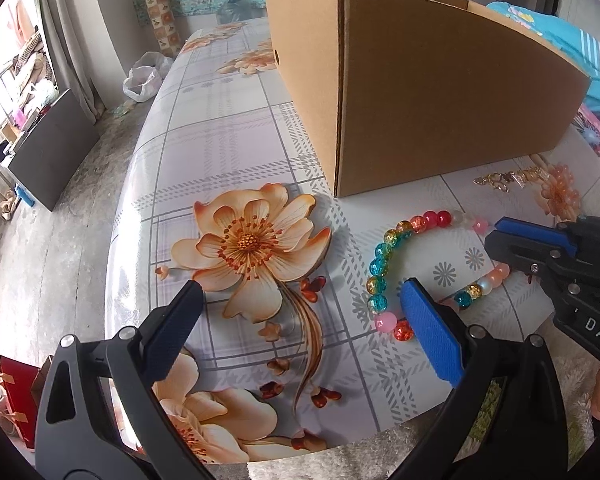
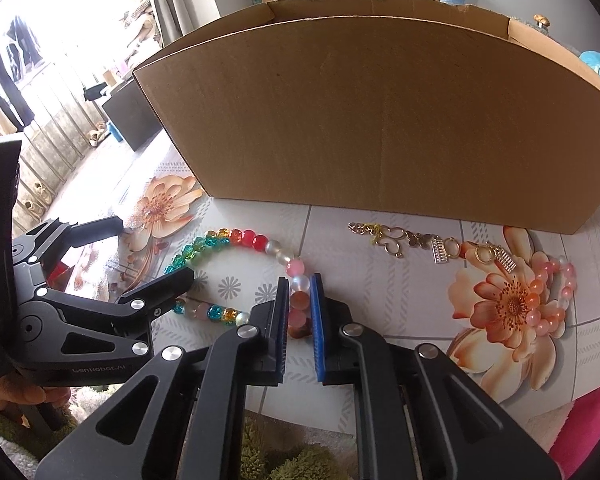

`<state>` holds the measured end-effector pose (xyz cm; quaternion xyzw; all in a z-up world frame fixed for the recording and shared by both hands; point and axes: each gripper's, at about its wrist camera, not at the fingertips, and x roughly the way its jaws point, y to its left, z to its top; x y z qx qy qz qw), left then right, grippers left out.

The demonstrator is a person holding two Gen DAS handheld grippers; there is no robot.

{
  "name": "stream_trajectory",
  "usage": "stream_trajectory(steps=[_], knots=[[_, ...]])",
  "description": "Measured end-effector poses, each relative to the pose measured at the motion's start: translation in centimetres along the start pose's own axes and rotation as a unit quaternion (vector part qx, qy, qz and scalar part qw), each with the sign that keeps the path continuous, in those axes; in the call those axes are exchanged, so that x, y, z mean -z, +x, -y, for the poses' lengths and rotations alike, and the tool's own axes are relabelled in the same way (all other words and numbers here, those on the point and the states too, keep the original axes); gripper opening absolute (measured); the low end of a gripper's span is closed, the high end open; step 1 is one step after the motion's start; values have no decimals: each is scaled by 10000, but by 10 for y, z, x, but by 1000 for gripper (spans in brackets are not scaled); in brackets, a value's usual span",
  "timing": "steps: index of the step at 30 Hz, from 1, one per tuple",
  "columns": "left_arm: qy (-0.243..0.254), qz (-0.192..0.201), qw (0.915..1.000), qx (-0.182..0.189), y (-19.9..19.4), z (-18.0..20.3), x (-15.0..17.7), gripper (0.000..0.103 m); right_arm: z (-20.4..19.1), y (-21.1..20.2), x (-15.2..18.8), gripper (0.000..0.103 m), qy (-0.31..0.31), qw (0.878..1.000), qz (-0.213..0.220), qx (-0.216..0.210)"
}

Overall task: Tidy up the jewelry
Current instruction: 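Close the right gripper on the multicoloured bead bracelet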

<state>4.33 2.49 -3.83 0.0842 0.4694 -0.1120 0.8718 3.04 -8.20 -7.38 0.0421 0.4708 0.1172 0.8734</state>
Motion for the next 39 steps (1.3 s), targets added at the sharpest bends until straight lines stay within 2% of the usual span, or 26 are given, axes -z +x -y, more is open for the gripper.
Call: stream_trajectory(steps=[3,13,15,16,21,24,31,36,39], knots=[[40,118,9999,-13,-3,0,0,96,0,-1,2,11,12,10000,0,-10],[198,539,9979,312,-16,1,-7,93,17,-3,3,11,164,9998,0,-138],[343,566,9973,327,-16,5,-8,77,21,-3,3,11,190,9997,3,-150],[396,530,9972,346,-15,6,-9,75,22,-3,4,11,209,9997,7,-158],[502,302,9965,594,-8,14,-7,51,27,-5,6,11,273,9994,28,-188],[566,216,9958,693,-6,18,-6,42,34,-7,9,11,316,9993,40,-210],[633,174,9951,743,-4,24,-8,29,45,-11,12,11,383,9988,58,-289],[683,183,9947,748,-3,29,-11,14,47,-12,8,11,439,9985,48,-334],[667,177,9947,760,-5,28,-10,10,48,-12,6,11,462,9984,35,-326]])
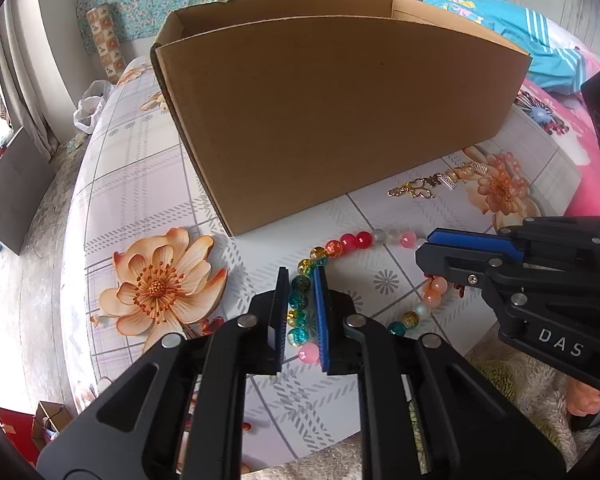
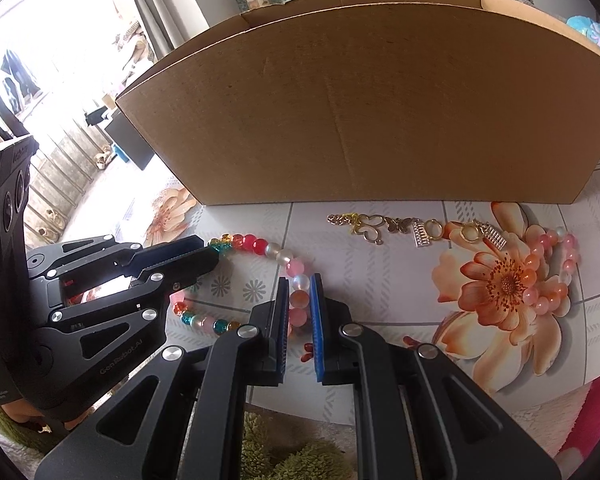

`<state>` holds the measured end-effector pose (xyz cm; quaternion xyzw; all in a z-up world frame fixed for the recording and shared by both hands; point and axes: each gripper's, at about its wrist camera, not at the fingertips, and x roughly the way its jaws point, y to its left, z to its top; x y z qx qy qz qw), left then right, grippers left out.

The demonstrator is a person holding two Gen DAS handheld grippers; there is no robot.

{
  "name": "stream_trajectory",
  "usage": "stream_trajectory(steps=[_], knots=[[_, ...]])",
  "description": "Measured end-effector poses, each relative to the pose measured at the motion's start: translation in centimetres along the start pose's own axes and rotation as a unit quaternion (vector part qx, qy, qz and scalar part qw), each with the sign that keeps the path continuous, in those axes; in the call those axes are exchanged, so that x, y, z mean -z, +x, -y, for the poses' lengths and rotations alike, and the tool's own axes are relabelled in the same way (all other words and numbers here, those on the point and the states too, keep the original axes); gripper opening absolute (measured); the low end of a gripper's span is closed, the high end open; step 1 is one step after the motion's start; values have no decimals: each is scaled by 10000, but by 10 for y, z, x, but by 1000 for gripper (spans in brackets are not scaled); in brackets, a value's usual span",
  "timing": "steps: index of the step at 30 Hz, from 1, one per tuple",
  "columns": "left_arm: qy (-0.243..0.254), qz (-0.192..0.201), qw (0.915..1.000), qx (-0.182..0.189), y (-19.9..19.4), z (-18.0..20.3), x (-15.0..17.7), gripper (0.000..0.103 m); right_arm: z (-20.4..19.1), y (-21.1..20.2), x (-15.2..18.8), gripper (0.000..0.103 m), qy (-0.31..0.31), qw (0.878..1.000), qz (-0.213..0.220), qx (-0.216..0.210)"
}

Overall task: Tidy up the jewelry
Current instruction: 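Close the right gripper on the multicoloured bead bracelet, then lift the bracelet into the box and open the right gripper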

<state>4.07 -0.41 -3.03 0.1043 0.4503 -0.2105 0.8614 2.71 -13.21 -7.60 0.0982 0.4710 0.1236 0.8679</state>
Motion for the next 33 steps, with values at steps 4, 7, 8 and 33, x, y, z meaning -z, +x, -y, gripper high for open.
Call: stream_trajectory(steps=[4,7,8,33], knots=[[-24,2,10000,11,-1,-2,0,9,-3,0,-4,11,-69,10000,-12,64],[-23,4,10000,3,-1,-3,1,9,-7,1,-6,11,-153,9998,-1,145],[-26,6,10000,3,-1,-3,0,9,-9,1,-7,11,-197,9996,4,182],[32,932,9945,486,-83,15,-20,8,-15,-68,-13,10,-251,9960,841,-165]])
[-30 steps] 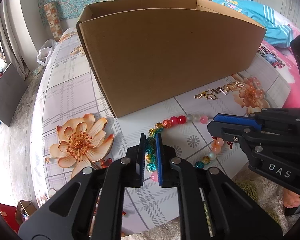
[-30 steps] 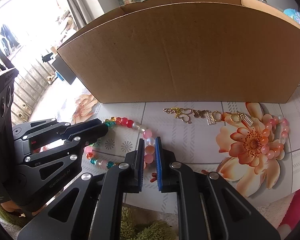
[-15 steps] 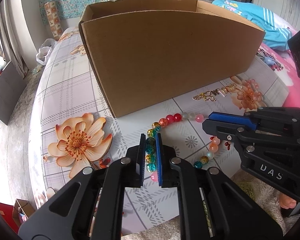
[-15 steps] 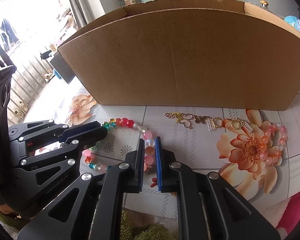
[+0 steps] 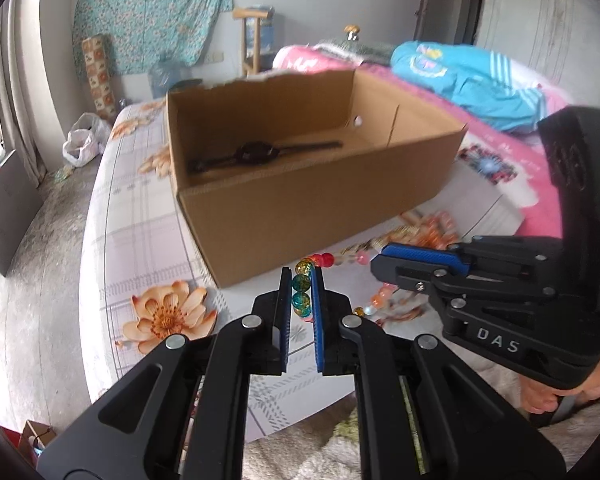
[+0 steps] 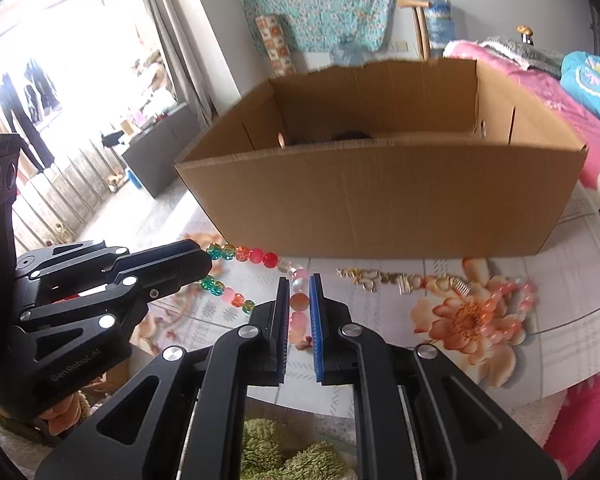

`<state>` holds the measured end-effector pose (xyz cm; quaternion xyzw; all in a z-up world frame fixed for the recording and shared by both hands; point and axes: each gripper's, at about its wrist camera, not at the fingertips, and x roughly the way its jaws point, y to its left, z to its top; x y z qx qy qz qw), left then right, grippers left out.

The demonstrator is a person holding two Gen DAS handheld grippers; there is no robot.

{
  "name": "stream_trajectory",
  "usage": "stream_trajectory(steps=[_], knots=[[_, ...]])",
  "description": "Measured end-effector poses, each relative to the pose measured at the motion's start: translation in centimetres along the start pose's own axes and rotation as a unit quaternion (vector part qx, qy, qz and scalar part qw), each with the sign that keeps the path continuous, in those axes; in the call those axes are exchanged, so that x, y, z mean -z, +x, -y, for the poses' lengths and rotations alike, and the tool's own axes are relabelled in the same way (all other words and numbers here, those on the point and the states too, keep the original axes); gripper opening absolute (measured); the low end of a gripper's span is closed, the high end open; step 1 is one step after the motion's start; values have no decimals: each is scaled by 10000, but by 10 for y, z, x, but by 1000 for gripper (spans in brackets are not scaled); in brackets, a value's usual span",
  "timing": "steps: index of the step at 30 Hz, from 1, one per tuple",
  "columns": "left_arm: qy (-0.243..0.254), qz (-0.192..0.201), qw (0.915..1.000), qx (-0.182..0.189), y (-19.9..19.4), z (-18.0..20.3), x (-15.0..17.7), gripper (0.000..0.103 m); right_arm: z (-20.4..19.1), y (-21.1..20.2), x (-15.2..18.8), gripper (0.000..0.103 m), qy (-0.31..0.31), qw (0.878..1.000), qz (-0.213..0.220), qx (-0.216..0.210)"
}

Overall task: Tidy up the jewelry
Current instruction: 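Lift the bracelet into the box and open the right gripper, then withdraw the right gripper from the box back over the bed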

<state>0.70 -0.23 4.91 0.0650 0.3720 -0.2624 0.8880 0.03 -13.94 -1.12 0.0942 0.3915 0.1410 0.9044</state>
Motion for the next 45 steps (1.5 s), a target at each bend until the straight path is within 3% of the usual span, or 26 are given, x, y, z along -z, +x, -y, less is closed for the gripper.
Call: stream_trajectory(steps=[6,10,13,18,24,27,30,40,45], knots=[[202,694,9970,275,-45,8,-41,8,-1,-48,-36,10,-167,9973,614,-360],[363,1021,9936,331,-52,10,-77,8,-2,-61,-73,10,-434,9936,948,-440],[468,1067,9930,214,-38,5,-103,8,3,-53,-102,10,-545,9926,965,-486],[400,652,9970,-71,12,-13,-124,8,14,5,-141,10,-468,9962,225,-694],[254,-189,9994,-134,64,-37,-110,9,17,77,-137,10,-288,9919,-925,-823],[254,-438,9984,-243,76,-45,-103,9,17,100,-137,11,-344,9879,-1342,-695],[166,-494,9981,-328,80,-52,-101,9,22,109,-143,11,-275,9868,-1445,-676],[-76,-144,9990,-421,61,-62,-100,12,43,69,-146,30,17,9952,-718,-664],[-184,213,9995,-170,36,-56,-96,24,53,26,-136,39,92,9964,-243,-807]])
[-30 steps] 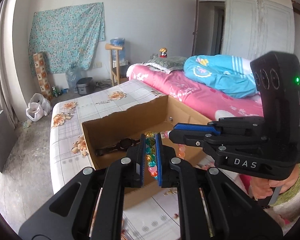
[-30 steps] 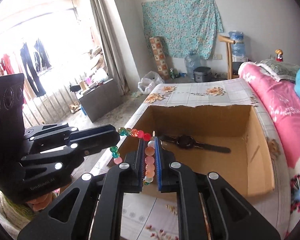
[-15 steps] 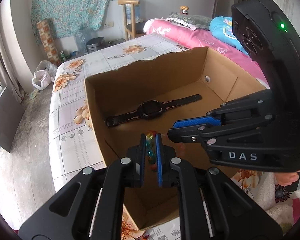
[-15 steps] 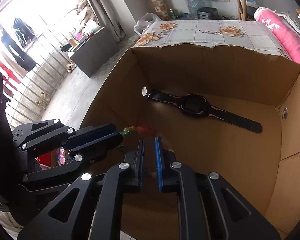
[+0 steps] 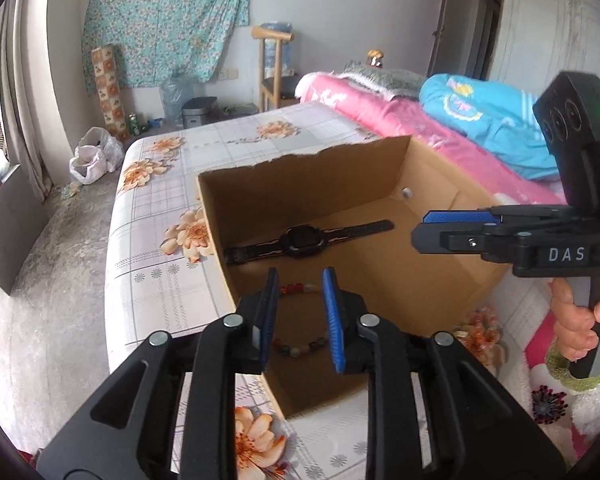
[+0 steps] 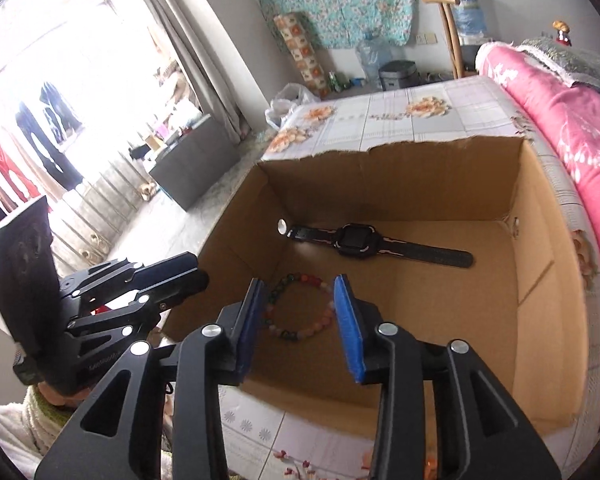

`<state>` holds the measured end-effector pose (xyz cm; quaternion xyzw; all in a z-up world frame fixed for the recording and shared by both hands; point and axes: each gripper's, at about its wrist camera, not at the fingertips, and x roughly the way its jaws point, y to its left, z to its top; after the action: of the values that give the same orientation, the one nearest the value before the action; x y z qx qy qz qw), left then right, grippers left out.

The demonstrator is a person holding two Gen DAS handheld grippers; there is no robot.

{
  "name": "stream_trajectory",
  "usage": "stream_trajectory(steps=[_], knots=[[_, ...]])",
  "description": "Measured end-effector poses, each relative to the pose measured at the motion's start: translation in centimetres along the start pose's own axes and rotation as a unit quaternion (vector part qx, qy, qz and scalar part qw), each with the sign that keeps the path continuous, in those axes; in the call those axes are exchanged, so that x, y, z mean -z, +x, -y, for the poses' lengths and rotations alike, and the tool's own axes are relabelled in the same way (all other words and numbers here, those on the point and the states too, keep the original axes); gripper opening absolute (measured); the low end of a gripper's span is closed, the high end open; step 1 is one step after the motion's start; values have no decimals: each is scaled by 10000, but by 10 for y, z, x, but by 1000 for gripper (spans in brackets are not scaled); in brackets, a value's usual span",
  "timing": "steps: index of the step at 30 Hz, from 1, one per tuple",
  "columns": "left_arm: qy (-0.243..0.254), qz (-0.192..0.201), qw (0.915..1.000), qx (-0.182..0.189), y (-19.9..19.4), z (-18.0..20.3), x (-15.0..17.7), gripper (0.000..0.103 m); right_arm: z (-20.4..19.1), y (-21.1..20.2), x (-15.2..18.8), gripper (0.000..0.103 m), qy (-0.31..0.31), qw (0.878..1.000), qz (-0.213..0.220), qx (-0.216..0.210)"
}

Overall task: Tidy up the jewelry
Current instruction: 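Withdraw the right gripper from the box back over the bed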

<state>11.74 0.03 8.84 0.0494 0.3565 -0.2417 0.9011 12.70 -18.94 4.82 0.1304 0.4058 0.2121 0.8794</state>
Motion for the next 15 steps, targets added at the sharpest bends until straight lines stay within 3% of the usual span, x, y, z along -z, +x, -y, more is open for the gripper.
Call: stream_trajectory(steps=[8,15], knots=[[38,477,9954,829,-43,24,34,43,8,-60,46,44,66,9984,483,-294],[-125,78,9951,978,-25,41,73,45,39,-45,97,44,932,9950,133,-324]])
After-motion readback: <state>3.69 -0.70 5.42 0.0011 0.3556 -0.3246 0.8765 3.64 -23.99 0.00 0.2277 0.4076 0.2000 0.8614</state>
